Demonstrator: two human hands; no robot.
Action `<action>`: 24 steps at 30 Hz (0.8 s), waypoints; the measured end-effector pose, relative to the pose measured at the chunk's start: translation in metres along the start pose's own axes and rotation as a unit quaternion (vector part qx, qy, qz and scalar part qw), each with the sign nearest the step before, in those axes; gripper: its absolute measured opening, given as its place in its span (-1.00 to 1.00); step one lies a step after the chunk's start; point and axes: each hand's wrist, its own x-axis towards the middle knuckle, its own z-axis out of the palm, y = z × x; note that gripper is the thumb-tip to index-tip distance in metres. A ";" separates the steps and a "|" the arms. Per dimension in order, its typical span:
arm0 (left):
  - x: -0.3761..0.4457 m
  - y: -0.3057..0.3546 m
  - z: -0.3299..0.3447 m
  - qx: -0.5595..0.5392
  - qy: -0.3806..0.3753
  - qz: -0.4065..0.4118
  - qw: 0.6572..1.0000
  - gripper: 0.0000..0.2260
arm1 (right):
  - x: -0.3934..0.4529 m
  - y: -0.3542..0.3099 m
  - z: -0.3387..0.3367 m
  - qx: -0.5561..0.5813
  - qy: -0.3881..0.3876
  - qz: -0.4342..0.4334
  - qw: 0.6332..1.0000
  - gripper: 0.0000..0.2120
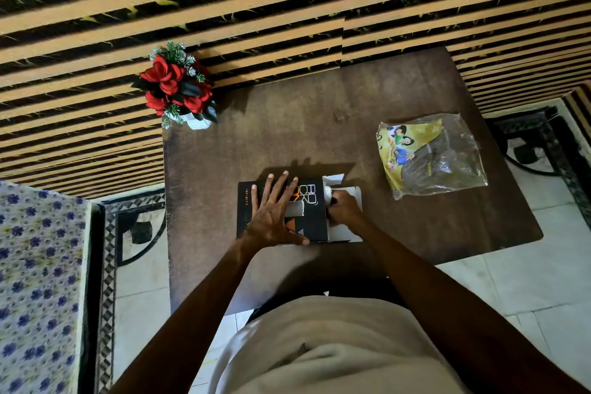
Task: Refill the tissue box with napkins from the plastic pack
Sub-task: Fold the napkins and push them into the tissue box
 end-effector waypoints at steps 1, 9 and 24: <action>0.000 0.000 0.001 0.001 0.001 0.001 1.000 0.26 | 0.000 -0.005 0.006 0.026 -0.014 0.014 0.999 -0.73; 0.001 0.017 -0.007 0.001 -0.002 0.005 1.000 0.24 | 0.002 0.014 -0.022 0.008 0.094 -0.073 0.993 -0.86; 0.024 0.073 0.019 0.045 0.002 0.094 0.995 0.13 | -0.014 0.052 -0.052 0.127 0.021 0.013 0.992 -0.62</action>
